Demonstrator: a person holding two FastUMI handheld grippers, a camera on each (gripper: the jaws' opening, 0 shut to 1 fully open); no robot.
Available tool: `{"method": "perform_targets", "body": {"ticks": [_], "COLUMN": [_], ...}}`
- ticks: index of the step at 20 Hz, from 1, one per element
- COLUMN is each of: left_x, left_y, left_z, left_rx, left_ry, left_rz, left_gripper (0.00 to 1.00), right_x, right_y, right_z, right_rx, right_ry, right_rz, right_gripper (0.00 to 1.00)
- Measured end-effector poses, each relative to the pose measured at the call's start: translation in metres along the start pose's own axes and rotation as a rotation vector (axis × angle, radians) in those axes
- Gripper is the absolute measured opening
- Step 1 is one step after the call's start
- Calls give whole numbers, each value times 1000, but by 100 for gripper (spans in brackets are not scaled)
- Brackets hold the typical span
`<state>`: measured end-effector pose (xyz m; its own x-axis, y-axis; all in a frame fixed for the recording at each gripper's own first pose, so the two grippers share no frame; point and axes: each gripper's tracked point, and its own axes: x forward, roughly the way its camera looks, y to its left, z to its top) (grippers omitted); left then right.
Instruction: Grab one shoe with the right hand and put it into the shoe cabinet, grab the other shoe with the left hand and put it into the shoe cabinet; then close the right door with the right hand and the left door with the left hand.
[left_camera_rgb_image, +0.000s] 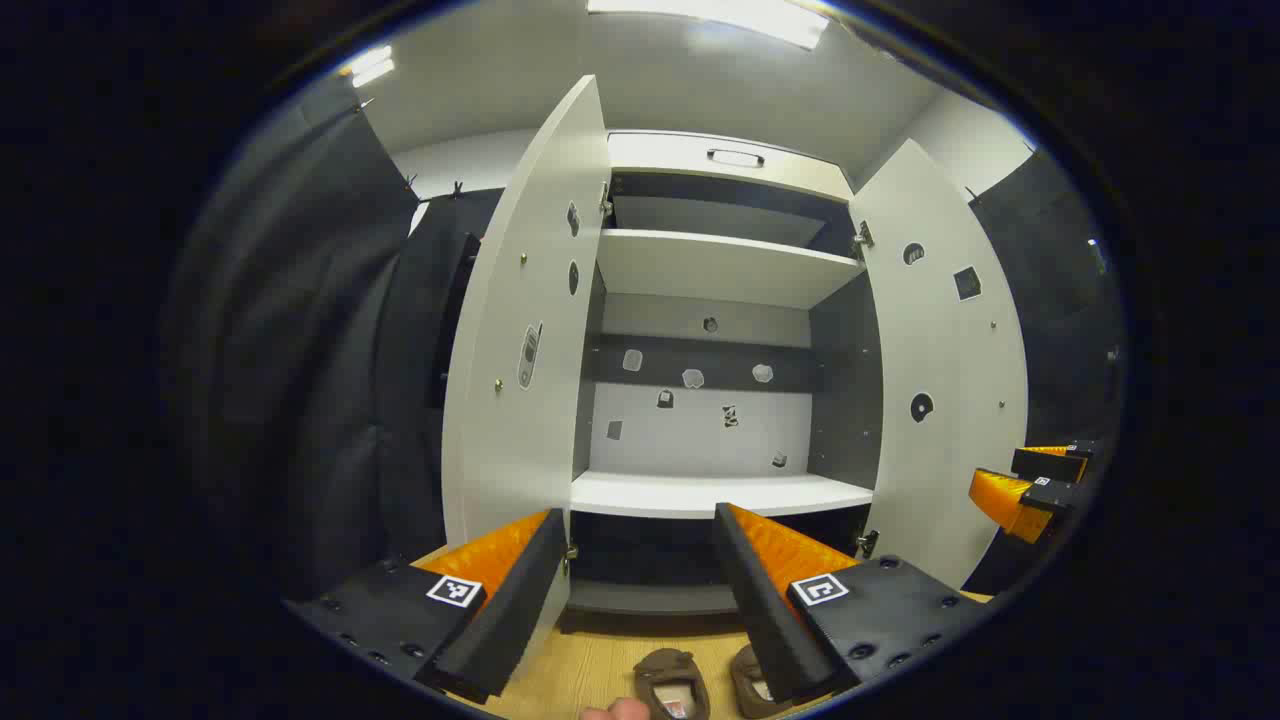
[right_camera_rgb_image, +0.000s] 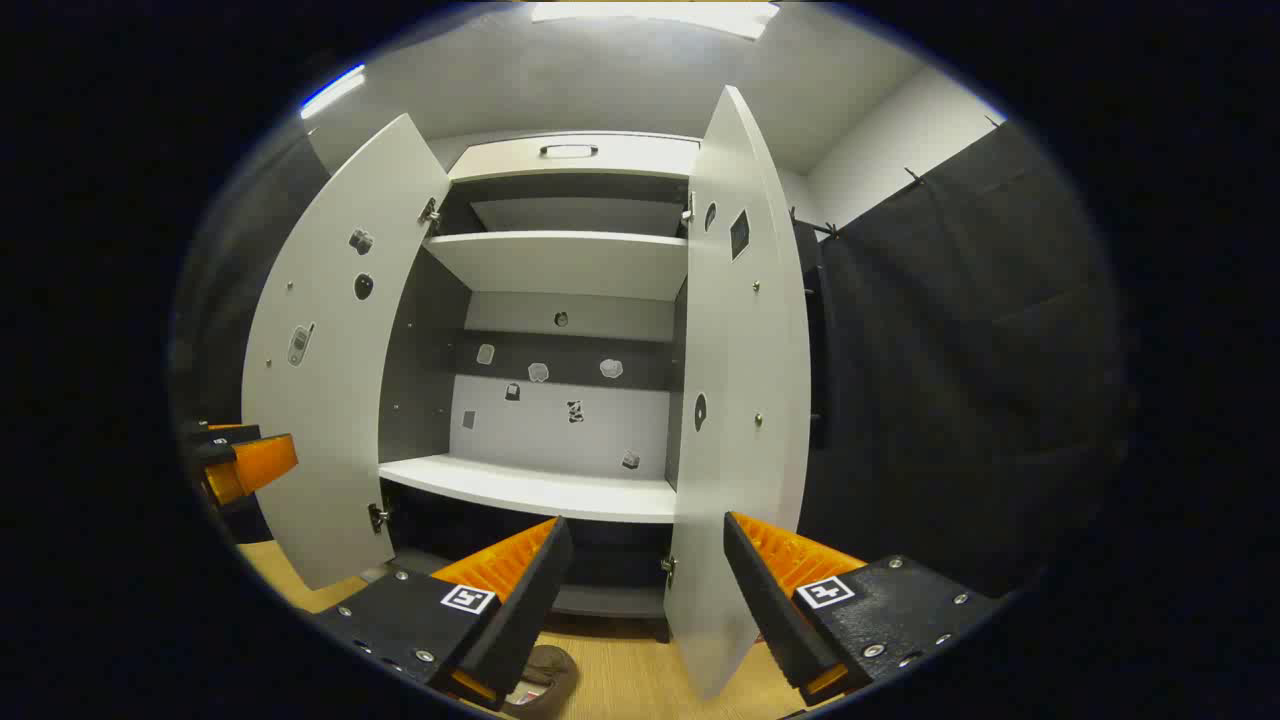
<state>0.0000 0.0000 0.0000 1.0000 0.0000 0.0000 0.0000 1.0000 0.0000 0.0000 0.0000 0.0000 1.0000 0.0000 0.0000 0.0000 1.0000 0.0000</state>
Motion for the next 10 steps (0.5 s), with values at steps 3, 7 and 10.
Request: {"method": "perform_targets", "body": {"ticks": [3, 7, 10], "left_x": [-2, -2, -2], "left_y": [-2, 0, 1], "left_z": [-2, -2, -1], "left_rx": [-3, 10, 9], "left_ry": [4, 3, 1], "left_rz": [-2, 3, 4], "left_gripper": [96, 96, 96], "right_x": [1, 1, 2], "right_y": [2, 8, 11], "right_z": [2, 3, 4], "right_rx": [-2, -13, -16], "right_ry": [-8, -9, -10], "right_rz": [0, 8, 14], "right_gripper": [94, 94, 94]}}
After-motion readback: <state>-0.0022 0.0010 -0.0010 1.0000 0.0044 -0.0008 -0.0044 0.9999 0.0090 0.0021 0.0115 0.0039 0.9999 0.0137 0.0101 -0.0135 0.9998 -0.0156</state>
